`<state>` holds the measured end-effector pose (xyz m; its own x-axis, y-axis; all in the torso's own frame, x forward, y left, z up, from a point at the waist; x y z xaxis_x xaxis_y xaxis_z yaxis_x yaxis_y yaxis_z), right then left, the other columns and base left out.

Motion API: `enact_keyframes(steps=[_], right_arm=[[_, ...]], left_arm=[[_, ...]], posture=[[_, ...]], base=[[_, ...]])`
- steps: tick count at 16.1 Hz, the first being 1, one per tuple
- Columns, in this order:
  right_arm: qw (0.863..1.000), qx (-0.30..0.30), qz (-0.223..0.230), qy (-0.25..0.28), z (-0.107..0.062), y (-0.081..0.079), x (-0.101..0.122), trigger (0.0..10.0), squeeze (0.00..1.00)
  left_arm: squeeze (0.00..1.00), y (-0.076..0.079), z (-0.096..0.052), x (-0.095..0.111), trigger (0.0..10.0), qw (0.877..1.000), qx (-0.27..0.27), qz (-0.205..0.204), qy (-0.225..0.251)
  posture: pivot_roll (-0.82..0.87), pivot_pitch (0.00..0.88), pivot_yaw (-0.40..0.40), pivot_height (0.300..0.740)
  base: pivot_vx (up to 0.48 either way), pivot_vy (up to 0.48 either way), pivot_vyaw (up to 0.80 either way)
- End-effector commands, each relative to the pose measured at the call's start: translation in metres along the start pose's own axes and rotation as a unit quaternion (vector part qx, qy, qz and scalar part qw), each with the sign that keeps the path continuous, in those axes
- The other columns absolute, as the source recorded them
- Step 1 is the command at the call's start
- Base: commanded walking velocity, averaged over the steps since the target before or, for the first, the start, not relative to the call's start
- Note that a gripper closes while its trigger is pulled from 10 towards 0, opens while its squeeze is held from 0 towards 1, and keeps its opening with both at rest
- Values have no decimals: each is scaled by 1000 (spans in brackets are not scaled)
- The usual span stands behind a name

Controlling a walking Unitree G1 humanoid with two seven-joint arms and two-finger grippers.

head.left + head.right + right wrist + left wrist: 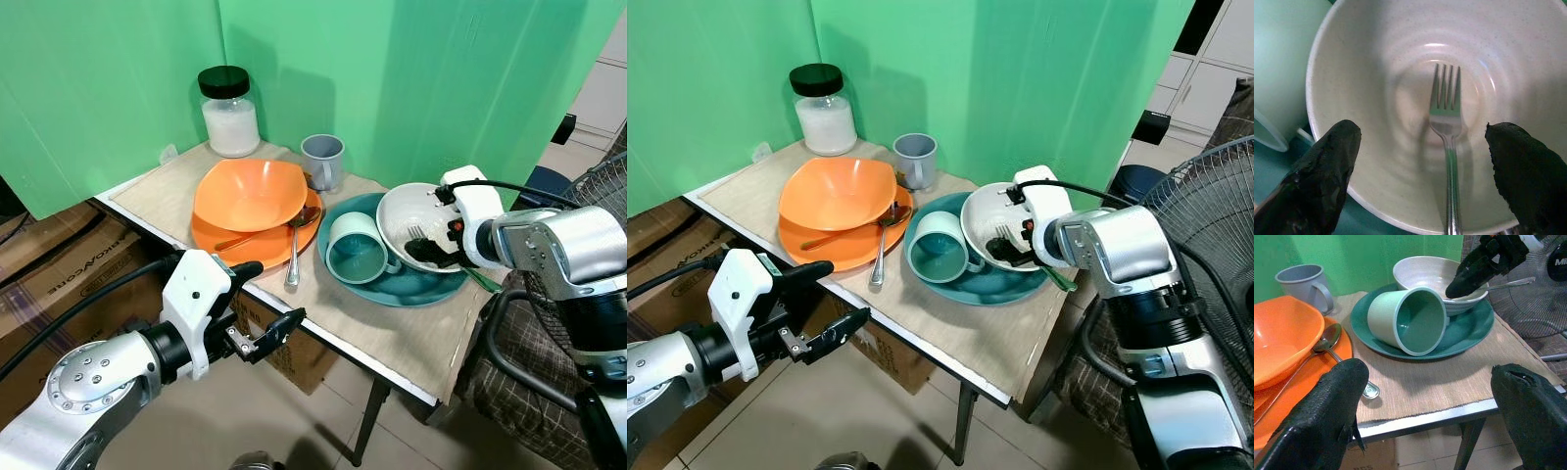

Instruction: Setting the table

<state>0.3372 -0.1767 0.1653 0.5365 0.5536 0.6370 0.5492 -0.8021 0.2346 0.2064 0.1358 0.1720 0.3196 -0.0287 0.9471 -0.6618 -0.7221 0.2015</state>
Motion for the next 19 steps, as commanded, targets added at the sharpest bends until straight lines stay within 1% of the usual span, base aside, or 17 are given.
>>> enact_keyframes(steps=[1, 2, 4, 5, 9, 12, 19], right_arm=[[1000, -5, 8, -18, 1, 4, -8, 4588, 0], [1000, -7, 9, -23, 2, 5, -10, 3804, 0], [1000, -8, 11, -28, 3, 5, -13, 1490, 0], [999, -7, 10, -31, 3, 5, -15, 78, 0], [999, -1, 5, -47, 5, 4, -23, 0, 0], [999, -2, 10, -54, 7, 5, -26, 0, 0], [998, 0, 6, -57, 7, 6, -28, 0, 0]], left_arm=[[0, 1, 0, 1, 10000, 1000, -8, 5, -2], [0, 2, 1, 1, 10000, 1000, -13, 5, -3], [0, 4, 2, -1, 10000, 1000, -23, 4, -10], [0, 6, 2, -3, 10000, 999, -32, 3, -17], [0, 10, 2, -8, 10000, 997, -60, -6, -38], [0, 11, 3, -10, 10000, 996, -75, -4, -45], [0, 9, 5, -10, 10000, 996, -78, 0, -44]], posture=[[86, 0, 20, 740], [82, 0, 24, 740], [79, 0, 26, 740], [79, 0, 26, 740], [74, 0, 30, 740], [69, 0, 32, 740], [64, 0, 29, 740]], base=[[0, 0, 0], [0, 0, 0], [0, 0, 0], [0, 0, 0], [0, 0, 0], [0, 0, 0], [0, 0, 0]])
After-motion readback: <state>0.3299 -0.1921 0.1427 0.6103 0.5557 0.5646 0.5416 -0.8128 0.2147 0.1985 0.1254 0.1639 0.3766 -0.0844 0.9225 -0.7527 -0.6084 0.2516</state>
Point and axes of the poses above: a point about 5 cm out from each wrist's last joint towards the gripper, its own z axis pointing out of the wrist towards the gripper, its own x axis along the axis of the wrist's last joint, y = z × x, the point moved 2 cm from there along z, pointing out of the wrist towards the gripper, and after that the axes turned 15 degrees about -z, right-handed, at the moved point
